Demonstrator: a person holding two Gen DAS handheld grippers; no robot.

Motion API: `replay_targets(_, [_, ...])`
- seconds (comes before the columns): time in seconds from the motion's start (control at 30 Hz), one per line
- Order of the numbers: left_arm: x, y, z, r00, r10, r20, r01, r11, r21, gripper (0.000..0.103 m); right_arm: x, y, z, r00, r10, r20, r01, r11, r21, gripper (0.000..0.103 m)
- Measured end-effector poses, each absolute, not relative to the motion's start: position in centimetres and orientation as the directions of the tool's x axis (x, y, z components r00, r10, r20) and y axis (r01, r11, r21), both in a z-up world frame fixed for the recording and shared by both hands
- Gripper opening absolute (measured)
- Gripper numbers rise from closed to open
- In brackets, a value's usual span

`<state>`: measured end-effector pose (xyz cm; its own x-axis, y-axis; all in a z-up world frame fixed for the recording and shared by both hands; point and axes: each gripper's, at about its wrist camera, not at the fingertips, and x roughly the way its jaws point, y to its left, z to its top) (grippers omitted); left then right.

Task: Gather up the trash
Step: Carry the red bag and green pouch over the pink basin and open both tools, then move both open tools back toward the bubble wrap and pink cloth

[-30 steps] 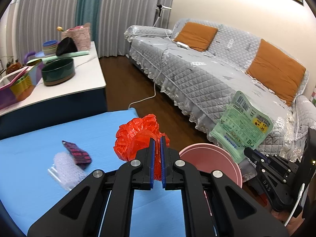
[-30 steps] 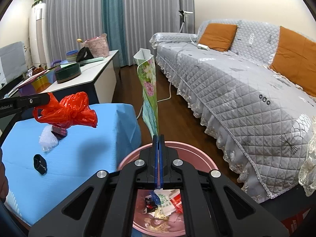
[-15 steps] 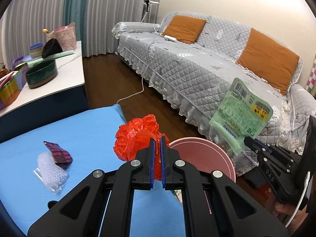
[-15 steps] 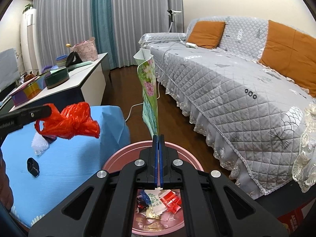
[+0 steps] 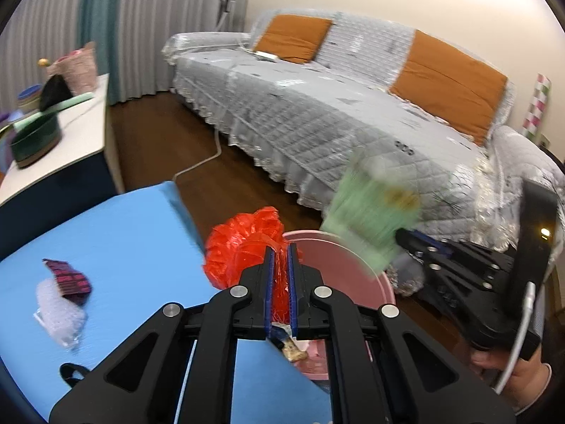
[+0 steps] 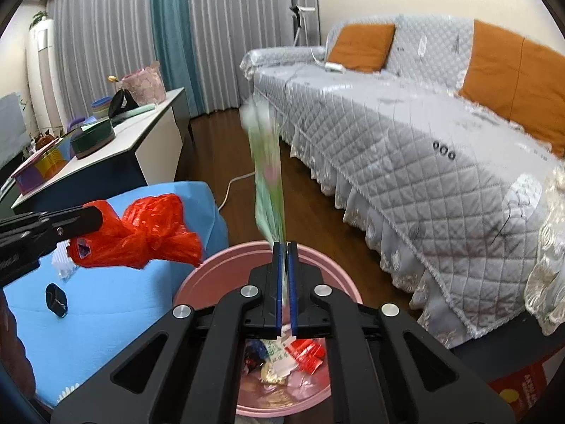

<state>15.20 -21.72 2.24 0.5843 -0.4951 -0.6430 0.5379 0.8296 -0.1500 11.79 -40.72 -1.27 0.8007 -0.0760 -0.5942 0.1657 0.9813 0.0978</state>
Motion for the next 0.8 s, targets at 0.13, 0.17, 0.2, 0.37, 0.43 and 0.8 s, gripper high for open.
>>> replay_targets(0.13, [15.0,-21.8,2.3,0.582,-0.501,-0.641,0.547,0.824,-0.147,0.016,11.7,-41.5,-1.6,0.789,-0.101,-0.606,0.206,0.973,0.106,0.030])
replay_targets(0.17, [15.0,-21.6,2.3,0.583,-0.501,-0.640,0.544,0.825,-0.150,0.016,11.6,-41.6,-1.6,0.790,-0.106,-0.604,0.212,0.971,0.107,0.034])
replay_targets(0.2, [15.1,-21.3,2.4,0.587,-0.498,-0.638,0.537,0.830,-0.153,0.016,11.5,-41.6,-1.6,0.791,-0.110,-0.602,0.218,0.970,0.109,0.035])
replay_targets(0.37, [15.2,-19.7,2.3,0.605,-0.478,-0.637,0.508,0.848,-0.153,0.016,11.5,-41.7,-1.6,0.791,-0.110,-0.601,0.219,0.969,0.111,0.035])
replay_targets(0.43, [15.2,-19.0,2.4,0.614,-0.466,-0.637,0.493,0.857,-0.151,0.016,11.6,-41.4,-1.5,0.792,-0.107,-0.601,0.216,0.970,0.112,0.035])
replay_targets(0.8, [15.7,-12.2,2.4,0.680,-0.382,-0.626,0.375,0.915,-0.151,0.016,12.9,-36.3,-1.1,0.803,-0.053,-0.594,0.140,0.985,0.102,0.035])
